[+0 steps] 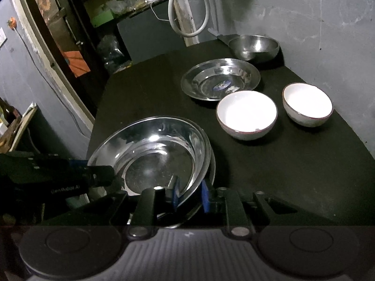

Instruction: Organize plates and bowls

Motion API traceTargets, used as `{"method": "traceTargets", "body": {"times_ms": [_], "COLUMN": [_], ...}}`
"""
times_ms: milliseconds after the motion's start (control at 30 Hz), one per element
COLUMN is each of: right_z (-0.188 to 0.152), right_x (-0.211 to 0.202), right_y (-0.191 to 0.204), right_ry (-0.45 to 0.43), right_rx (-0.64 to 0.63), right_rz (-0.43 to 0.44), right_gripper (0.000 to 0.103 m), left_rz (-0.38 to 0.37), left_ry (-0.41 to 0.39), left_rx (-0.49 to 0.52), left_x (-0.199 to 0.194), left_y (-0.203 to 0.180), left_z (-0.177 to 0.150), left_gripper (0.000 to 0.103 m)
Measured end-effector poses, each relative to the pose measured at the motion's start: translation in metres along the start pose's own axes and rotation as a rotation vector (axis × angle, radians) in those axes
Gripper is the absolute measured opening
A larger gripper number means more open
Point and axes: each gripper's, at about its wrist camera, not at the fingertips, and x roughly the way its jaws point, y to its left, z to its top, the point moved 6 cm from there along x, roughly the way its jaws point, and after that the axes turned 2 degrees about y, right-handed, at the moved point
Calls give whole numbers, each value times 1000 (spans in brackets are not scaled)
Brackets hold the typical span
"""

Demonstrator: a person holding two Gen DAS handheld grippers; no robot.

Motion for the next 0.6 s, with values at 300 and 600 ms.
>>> {"method": "traceTargets", "body": {"times_ms": [300, 600], "right_z": [-6, -6], "right_x": [3, 3], "right_y": [3, 8], "right_ry": [16, 10], "right_rx": [-19, -52], "right_rz": [-16, -47], "right_gripper": [25, 25], "left_rz": [33, 47], "left_ry": [12, 23], "left_rx": [43, 55], "left_x": [3, 9], "left_y": [-5, -8], "left_z": [-1, -1], "left_gripper": [27, 30]}}
